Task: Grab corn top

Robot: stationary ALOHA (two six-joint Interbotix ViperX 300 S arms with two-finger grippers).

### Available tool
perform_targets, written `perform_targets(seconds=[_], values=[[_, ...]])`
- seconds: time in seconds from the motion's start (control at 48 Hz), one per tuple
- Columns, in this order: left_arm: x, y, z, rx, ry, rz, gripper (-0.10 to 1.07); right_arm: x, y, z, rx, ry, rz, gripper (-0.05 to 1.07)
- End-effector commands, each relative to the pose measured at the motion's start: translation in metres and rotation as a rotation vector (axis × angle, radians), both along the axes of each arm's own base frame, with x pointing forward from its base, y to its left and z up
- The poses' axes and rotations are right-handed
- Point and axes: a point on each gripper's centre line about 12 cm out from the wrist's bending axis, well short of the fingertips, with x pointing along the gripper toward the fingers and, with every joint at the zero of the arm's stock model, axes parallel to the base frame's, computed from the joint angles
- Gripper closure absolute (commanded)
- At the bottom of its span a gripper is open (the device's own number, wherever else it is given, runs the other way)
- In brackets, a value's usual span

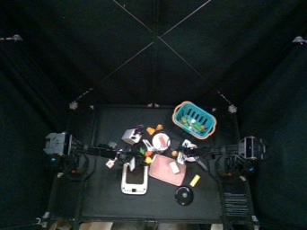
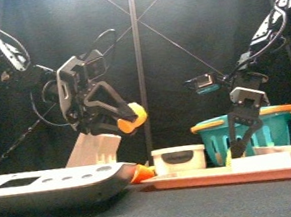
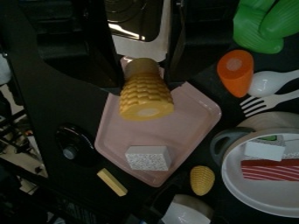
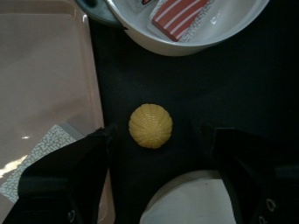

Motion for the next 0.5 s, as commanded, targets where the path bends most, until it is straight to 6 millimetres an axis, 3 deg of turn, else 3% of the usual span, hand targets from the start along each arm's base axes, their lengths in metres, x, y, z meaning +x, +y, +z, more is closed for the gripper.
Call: perform_targets(seconds=[0.0,0.479], values=[[0.0030,0.0015,0.0062,-0.001,-0.022,0.005,0.48,0.0068,-0.0033,0.0087,-0.002,-0.045,-0.006,-0.01],[0.0035,0.0041,0.0034,-0.005,-0.014,0.016,0.48,0.0088,-0.0038,-0.0006,0.003,-0.021,-0.001,0.02]])
